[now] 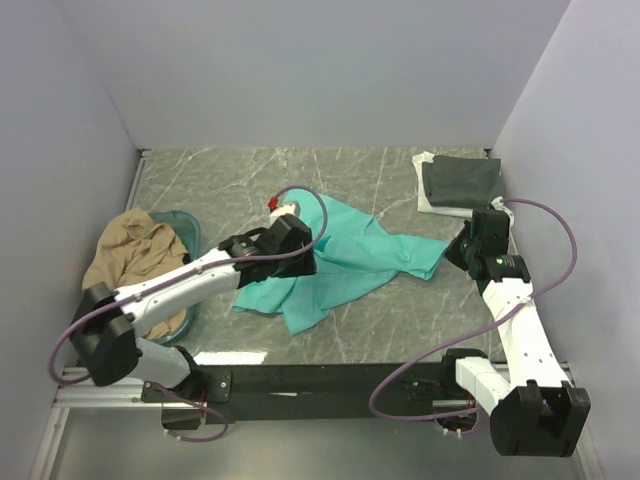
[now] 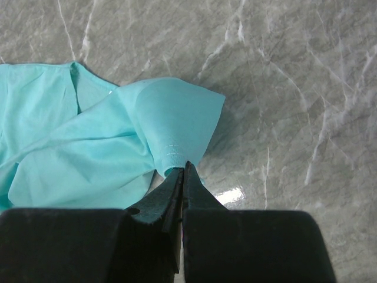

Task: Fold and stack the t-shirts
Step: Flatten the tshirt out

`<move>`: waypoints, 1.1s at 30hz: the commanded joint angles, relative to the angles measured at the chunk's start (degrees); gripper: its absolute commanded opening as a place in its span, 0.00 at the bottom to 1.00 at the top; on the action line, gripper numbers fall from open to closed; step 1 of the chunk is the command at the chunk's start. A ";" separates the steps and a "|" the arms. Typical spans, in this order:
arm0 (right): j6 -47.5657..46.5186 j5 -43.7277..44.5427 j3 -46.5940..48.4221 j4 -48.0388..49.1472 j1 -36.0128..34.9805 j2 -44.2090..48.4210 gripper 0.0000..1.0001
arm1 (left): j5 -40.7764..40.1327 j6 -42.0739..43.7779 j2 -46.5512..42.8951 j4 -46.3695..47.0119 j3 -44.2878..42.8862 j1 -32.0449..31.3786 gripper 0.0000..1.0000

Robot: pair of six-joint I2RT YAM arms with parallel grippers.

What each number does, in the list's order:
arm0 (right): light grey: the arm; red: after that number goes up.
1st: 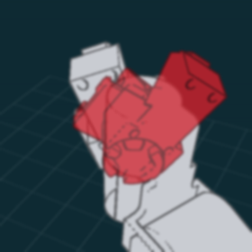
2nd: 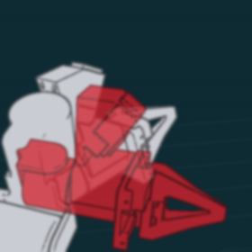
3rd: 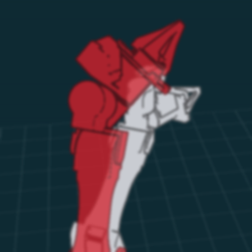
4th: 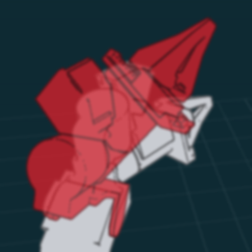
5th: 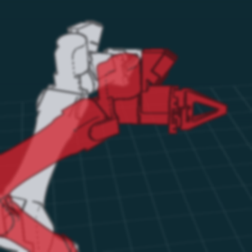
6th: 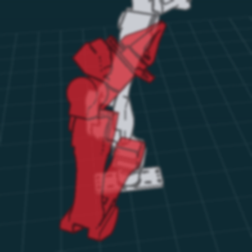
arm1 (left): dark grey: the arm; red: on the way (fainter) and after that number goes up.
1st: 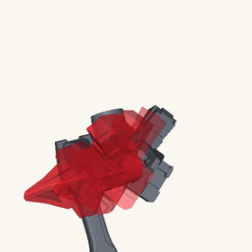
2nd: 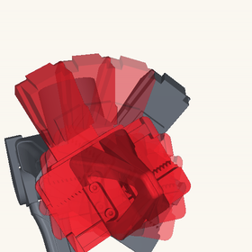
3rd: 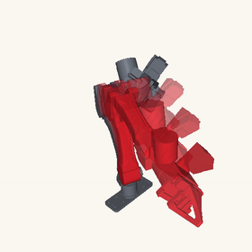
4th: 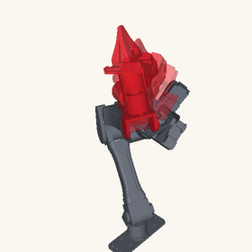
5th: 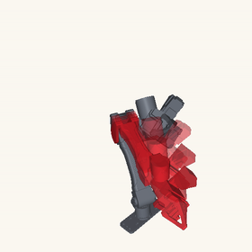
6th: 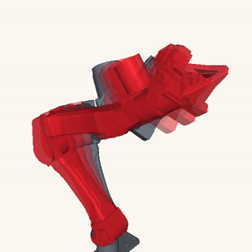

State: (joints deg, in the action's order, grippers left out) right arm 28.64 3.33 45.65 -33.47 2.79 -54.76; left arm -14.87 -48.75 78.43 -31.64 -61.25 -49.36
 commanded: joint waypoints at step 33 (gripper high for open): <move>-0.52 0.44 0.05 0.34 0.11 1.68 0.00 | -2.70 10.07 11.05 -5.10 0.62 16.23 0.61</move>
State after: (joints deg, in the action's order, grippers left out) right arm 28.62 3.11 45.63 -33.58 2.79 -54.22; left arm -13.91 -41.91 92.29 -36.71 -59.09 -34.54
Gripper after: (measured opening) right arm 0.008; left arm 0.604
